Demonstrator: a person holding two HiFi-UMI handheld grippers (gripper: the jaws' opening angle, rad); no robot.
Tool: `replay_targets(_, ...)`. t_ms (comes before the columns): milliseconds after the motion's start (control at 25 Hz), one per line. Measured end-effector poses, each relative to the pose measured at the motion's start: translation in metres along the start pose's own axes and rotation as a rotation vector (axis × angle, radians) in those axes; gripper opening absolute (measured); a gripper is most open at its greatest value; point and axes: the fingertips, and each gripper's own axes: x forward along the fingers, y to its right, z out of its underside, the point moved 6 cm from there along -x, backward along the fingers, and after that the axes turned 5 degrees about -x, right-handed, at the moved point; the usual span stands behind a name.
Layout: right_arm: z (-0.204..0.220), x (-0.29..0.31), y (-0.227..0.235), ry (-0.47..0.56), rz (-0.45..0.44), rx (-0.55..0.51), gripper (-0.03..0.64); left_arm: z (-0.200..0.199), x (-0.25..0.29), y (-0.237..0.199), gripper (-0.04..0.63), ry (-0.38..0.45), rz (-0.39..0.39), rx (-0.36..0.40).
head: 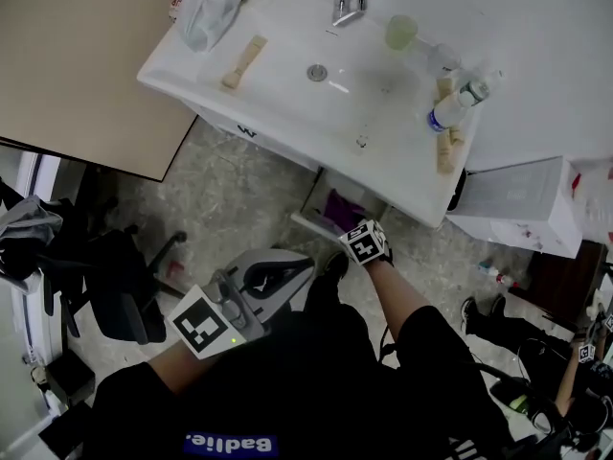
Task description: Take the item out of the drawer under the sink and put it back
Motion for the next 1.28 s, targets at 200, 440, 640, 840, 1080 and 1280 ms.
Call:
replay_targets(200, 0.006, 0.026, 0.005, -0.073, 0.003, -0.042, 0.186, 0.005, -0.001, -0.009, -0.011, -0.017, -0.018, -0.01)
replay_targets(440, 0.013, 0.057, 0.021, -0.129, 0.008, -0.015, 0.186, 0.011, -0.004, -0.024, -0.011, -0.029, -0.039, -0.023)
replay_targets(640, 0.012, 0.077, 0.026, -0.165, 0.008, -0.05, 0.186, 0.013, -0.001, -0.032, -0.011, -0.025, -0.053, -0.019)
replay_targets(840, 0.019, 0.094, 0.029, -0.225, 0.01, -0.085, 0.186, 0.018, -0.005, -0.034, -0.011, -0.034, -0.067, -0.03)
replay_targets(1080, 0.03, 0.115, 0.03, -0.278, 0.021, -0.103, 0.186, 0.024, -0.013, -0.037, -0.011, -0.061, -0.083, -0.038)
replay_targets(1280, 0.037, 0.126, 0.035, -0.314, 0.029, -0.078, 0.184, 0.031, -0.017, -0.039, -0.011, -0.091, -0.092, -0.04)
